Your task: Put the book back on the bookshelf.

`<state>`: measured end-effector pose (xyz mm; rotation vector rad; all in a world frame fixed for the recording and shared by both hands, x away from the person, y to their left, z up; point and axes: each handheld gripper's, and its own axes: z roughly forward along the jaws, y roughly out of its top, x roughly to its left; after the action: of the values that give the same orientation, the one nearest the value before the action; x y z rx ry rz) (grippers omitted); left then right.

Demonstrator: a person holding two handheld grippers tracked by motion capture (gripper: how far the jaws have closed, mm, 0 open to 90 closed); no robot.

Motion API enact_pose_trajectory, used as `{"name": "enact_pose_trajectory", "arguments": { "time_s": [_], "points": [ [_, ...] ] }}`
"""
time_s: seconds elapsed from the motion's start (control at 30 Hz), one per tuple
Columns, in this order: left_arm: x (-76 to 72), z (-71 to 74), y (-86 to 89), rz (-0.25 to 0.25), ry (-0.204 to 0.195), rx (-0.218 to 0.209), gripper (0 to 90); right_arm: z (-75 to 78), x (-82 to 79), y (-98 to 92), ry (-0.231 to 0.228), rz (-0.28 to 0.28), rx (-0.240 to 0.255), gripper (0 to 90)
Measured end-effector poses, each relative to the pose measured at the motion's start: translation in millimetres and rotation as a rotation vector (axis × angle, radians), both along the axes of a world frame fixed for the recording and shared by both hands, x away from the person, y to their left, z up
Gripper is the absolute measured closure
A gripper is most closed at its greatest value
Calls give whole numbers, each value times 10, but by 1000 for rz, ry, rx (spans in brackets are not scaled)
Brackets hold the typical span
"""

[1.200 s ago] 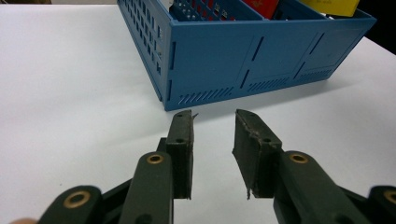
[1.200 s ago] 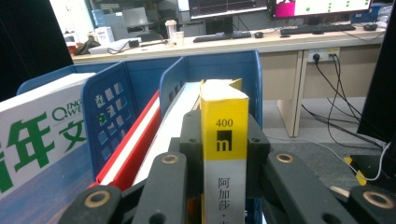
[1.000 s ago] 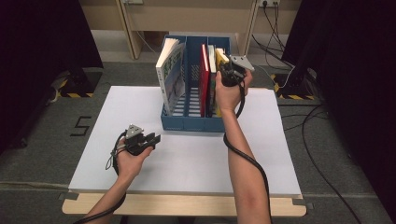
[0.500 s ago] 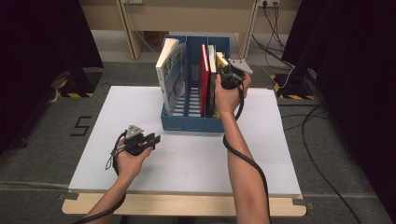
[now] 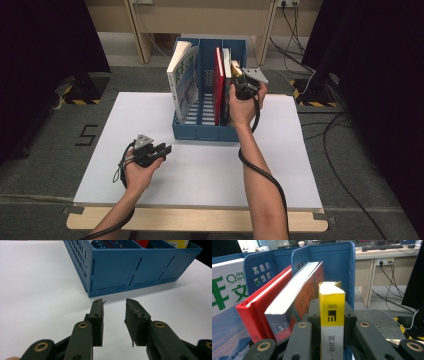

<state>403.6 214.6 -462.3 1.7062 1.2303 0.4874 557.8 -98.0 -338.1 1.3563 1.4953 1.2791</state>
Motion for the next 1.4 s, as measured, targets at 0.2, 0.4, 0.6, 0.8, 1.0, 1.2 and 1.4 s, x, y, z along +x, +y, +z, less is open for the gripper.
{"name": "enact_pose_trajectory", "arguments": {
  "time_s": [0.2,0.4,0.6,0.8,1.0,1.2,1.4],
  "points": [
    [-10,-12,6,1,1,0,669,-19,-95,-27,7,5,-5,756],
    [-18,-8,-11,-1,0,0,669,-29,-208,-46,25,22,-29,754],
    [-25,-17,-39,-8,0,1,669,-56,-349,-82,43,30,-39,751],
    [-31,-16,-41,-7,0,-1,668,-74,-430,-109,59,34,-31,745],
    [-31,-19,-47,-7,-3,0,669,-86,-484,-113,68,35,-43,739],
    [-34,-16,-50,-8,-6,1,669,-85,-558,-106,93,35,-63,730],
    [-30,-11,-58,-11,-5,3,670,-54,-559,-110,101,31,-75,713]
  ]
}}
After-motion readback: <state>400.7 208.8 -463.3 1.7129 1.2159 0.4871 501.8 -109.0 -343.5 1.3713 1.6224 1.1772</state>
